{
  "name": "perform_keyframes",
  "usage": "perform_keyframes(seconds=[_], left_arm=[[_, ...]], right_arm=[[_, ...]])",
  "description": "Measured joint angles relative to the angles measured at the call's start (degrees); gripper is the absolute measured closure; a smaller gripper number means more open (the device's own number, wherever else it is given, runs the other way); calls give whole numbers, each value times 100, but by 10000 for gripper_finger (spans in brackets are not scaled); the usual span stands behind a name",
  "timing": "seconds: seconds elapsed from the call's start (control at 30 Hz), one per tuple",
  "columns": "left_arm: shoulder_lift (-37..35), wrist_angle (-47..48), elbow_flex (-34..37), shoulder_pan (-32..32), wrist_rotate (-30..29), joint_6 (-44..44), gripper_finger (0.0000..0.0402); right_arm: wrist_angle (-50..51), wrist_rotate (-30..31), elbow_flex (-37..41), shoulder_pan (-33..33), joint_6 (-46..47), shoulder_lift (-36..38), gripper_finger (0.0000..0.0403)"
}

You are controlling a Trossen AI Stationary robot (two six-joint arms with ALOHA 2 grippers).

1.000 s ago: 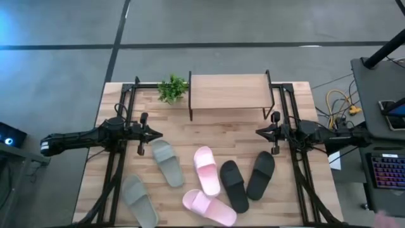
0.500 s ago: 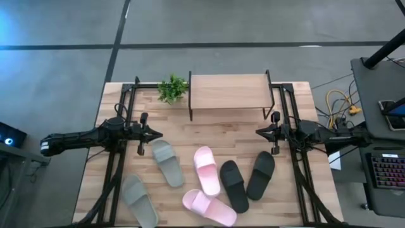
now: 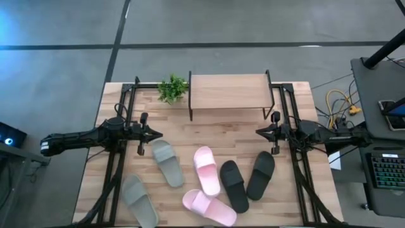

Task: Pick and place slides into the shelf
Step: Put the bottom gray slides on the shelf

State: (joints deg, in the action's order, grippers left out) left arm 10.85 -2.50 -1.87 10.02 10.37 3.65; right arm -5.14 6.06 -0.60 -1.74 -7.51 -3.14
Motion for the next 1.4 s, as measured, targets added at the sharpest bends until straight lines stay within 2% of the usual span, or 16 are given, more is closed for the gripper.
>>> perform_keyframes(seconds=[0.13,0.4,0.6,0.83,0.93,1.0,1.23,1.3,1.4], left_arm=[[0,0,0,0,0,-1,396],[-1,0,0,-1,2,-1,396],[-2,0,0,0,2,-1,396],[0,0,0,-1,-1,0,396],[0,-38,0,-2,-183,-24,396],[0,-216,0,0,-228,-695,396],[-2,-915,0,0,-330,-5024,396],[-12,-1081,0,0,-328,-5662,396],[-16,-1135,-2,-2,-368,-5811,396]], right_arm=[[9,-1,0,1,396,-2,385],[-124,154,2,1,2885,-48,385],[-774,197,2,1,4258,-44,385],[-2183,861,2,1,5766,-113,385],[-2674,1092,2,1,5958,-271,385],[-2905,1221,2,1,5965,-437,385],[-3336,1413,-393,1,6088,-1712,385],[-3325,1413,-647,1,5928,-2189,385],[-3312,1410,-1049,1,5683,-2841,385]])
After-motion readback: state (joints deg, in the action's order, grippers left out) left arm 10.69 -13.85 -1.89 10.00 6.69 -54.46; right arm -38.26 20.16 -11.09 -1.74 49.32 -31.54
